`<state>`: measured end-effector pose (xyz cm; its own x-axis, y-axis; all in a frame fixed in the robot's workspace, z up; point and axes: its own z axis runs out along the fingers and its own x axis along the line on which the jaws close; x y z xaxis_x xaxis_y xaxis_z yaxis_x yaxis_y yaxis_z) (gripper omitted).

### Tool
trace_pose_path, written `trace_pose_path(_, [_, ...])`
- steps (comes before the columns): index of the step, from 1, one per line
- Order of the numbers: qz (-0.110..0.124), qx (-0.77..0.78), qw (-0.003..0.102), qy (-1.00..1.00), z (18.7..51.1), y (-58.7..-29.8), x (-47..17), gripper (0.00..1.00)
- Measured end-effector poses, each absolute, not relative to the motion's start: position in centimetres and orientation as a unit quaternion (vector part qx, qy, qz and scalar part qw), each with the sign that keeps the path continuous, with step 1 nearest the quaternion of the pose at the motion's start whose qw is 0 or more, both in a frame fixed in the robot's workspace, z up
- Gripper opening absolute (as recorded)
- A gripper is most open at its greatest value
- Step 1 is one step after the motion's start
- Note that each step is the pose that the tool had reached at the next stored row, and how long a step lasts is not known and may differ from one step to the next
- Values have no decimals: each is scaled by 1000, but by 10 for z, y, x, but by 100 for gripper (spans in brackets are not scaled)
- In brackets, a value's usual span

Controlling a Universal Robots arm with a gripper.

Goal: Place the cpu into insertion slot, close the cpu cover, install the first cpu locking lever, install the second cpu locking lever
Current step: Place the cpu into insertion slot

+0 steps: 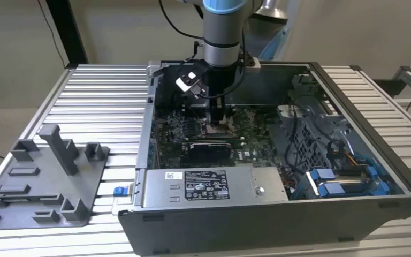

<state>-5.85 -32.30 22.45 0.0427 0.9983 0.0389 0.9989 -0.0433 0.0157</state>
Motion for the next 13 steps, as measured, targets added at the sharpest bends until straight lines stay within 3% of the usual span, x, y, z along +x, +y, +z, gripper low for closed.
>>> trace_pose_path(13, [-20, -722, 8, -692, 208, -323, -58, 0])
